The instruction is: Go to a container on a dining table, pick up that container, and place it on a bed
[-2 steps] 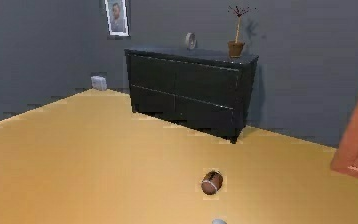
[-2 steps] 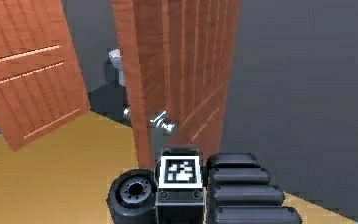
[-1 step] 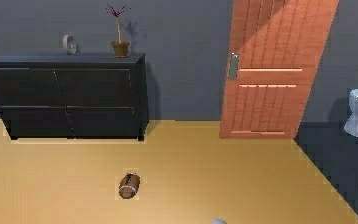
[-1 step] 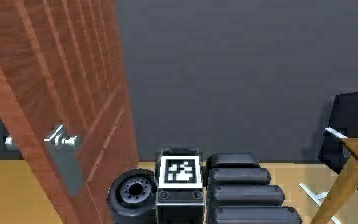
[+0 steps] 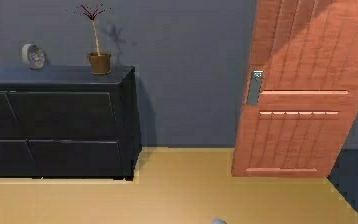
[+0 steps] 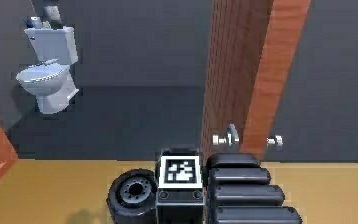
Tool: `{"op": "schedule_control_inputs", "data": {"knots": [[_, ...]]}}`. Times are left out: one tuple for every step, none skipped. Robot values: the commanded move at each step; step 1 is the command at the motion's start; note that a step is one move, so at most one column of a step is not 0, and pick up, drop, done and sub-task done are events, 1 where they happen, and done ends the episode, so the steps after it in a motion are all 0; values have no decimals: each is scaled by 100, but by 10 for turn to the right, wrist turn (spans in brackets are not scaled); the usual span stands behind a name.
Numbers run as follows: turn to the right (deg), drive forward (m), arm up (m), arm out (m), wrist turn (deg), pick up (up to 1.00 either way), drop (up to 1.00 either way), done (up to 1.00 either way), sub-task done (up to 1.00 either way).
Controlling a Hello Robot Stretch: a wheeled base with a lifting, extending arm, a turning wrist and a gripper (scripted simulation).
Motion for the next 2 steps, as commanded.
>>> {"op": "schedule_control_inputs", "data": {"knots": [[360,0,0,0,0,0,0,0,0],[0,10,0,0,0,0,0,0,0]]}}
